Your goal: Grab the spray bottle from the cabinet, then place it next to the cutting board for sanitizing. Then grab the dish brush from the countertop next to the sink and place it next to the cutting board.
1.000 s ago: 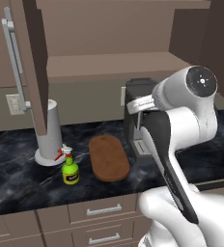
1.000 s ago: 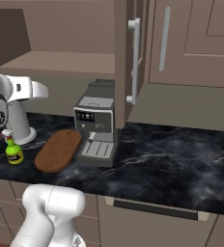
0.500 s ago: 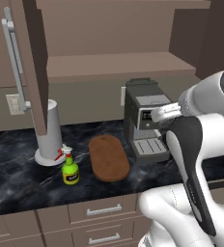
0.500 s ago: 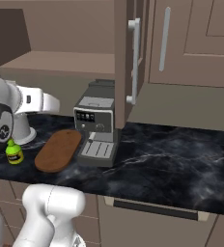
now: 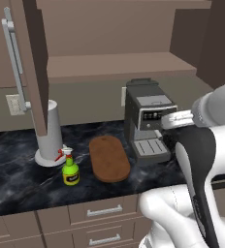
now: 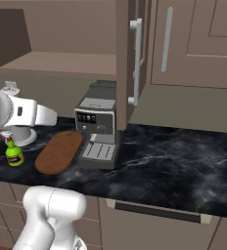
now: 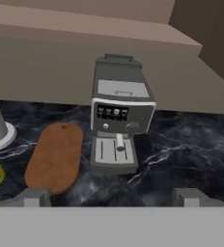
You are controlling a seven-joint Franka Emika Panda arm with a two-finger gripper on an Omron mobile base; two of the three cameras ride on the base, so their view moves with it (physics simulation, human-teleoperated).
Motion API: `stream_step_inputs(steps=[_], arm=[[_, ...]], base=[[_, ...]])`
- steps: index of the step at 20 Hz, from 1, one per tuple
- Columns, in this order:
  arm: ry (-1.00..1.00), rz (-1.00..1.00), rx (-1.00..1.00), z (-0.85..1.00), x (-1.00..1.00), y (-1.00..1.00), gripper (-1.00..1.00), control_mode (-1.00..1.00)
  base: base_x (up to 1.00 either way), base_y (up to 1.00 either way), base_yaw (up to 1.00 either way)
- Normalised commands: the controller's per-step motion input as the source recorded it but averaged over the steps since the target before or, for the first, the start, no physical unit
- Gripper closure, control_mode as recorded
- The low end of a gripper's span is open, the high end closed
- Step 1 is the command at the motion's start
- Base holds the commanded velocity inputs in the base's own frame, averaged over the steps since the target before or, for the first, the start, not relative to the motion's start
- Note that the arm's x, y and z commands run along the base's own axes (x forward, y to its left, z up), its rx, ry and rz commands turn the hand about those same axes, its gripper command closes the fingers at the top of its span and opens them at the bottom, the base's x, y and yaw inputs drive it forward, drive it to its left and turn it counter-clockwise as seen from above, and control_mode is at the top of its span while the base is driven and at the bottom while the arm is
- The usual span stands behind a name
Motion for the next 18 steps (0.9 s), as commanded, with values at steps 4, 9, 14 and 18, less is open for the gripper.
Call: stream_step_inputs(steps=[4,9,14,18], arm=[[-0.03,-0.05,0.01,0.00,-0.45,-0.02,-1.00,1.00],[0.00,0.00,0.00,0.00,0.00,0.00,-1.00,1.00],[0.00,0.00,0.00,0.00,0.00,0.00,-1.00,1.00],[0.00,0.00,0.00,0.00,0.00,0.00,-1.00,1.00]], base=[[-0.24,-0.01,-0.01],[-1.00,-0.04,-0.04],[-0.90,-0.46,-0.10],[-0.22,-0.54,-0.65]])
